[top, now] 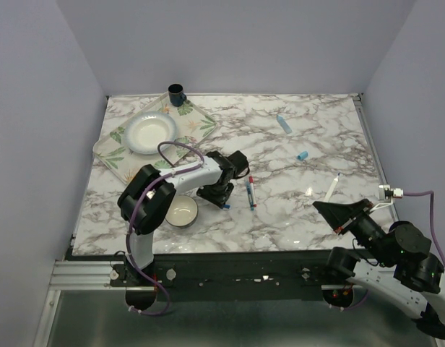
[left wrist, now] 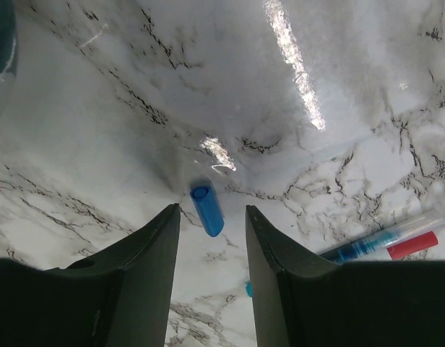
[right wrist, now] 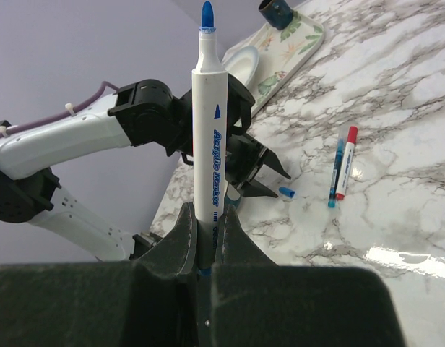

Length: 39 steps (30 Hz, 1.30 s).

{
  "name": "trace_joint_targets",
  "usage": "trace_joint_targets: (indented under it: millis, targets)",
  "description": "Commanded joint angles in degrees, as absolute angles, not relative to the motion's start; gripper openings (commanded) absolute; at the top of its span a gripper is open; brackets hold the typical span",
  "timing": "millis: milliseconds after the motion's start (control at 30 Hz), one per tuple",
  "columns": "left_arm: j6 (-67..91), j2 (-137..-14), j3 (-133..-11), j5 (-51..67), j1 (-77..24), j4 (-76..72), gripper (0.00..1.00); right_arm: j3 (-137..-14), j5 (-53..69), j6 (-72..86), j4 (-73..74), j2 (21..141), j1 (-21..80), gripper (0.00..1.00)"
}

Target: Insert the pens into the pen caps

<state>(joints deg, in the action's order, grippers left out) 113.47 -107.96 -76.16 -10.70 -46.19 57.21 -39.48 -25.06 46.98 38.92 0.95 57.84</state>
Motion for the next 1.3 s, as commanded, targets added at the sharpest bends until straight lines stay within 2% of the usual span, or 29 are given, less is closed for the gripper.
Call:
trace_joint_targets:
  millis: [0,233,433,467,733,767,800,967,1067,1167,1267]
  targets:
    - [114.52,-109.24,-75.23,-9.58,-46.41,56.60,0.48,-40.17,-26.19,47.55,39.11,-1.76,57.66,0.01]
    - [113.29,-111.35,-75.06,-7.83,-46.49,53.79,0.45,-40.17,-26.10,47.81,39.37,-1.67,57.57,0.01]
    - [113.47,-112.50,-76.20,-8.35,-47.37,56.52,0.38,-39.82,-26.02,47.90,39.20,-1.49,57.57,0.01]
    - [113.47,-112.59,-75.42,-8.18,-47.46,55.99,0.31,-39.90,-26.02,47.99,39.11,-1.49,57.57,0.01]
    - [113.91,-111.27,-73.39,-8.96,-48.51,52.12,0.16,-39.73,-25.93,47.72,38.85,-1.41,57.66,0.01]
    - [113.91,-110.57,-72.87,-9.23,-48.78,51.77,0.05,-39.64,-25.93,47.72,38.85,-1.41,57.66,0.01]
    - [113.91,-110.22,-72.60,-9.58,-48.87,50.55,0.00,-39.64,-25.93,47.72,38.76,-1.23,57.57,0.01]
    - [109.18,-103.21,-71.63,-14.92,-48.96,45.89,0.00,-38.32,-22.78,47.11,37.36,-0.26,57.66,0.01]
    - [103.29,-96.19,-71.63,-20.36,-49.13,40.53,0.00,-37.79,-17.07,45.53,34.72,5.00,57.57,0.01]
    - [91.53,-88.28,-69.10,-22.50,-49.13,30.01,0.00,-36.48,-11.18,44.22,30.60,10.18,57.66,0.01]
    - [79.04,-79.59,-61.39,-18.82,-48.43,11.91,0.00,-34.02,-5.92,44.12,24.98,14.74,57.57,0.01]
